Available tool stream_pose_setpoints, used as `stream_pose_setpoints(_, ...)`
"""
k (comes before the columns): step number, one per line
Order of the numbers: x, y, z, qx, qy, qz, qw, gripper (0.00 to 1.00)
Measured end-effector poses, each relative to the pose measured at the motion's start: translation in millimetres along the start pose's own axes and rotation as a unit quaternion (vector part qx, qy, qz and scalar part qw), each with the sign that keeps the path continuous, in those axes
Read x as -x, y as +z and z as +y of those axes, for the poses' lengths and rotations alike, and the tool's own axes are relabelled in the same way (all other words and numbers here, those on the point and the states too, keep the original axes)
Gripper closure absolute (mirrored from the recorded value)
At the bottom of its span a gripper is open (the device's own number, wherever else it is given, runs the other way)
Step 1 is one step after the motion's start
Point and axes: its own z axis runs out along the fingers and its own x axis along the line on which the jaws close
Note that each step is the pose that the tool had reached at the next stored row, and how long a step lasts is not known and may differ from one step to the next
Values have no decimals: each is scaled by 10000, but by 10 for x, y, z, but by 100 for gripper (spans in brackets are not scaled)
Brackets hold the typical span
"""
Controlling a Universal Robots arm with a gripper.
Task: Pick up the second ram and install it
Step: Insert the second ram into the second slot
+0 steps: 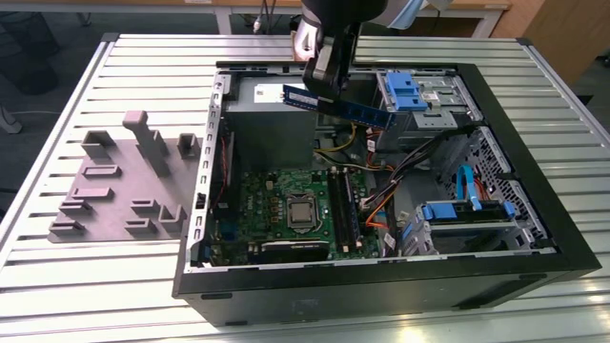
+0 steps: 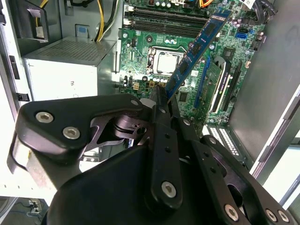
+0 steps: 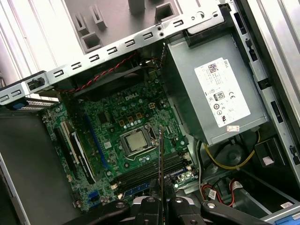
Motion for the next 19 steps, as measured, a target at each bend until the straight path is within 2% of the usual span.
stream_pose_setpoints(6, 0, 0, 0, 0, 28, 0, 10000, 86)
stream_pose_setpoints(7, 0, 0, 0, -1, 228, -2, 9997, 86)
stream_pose_setpoints(19, 0, 0, 0, -1, 260, -2, 9997, 86)
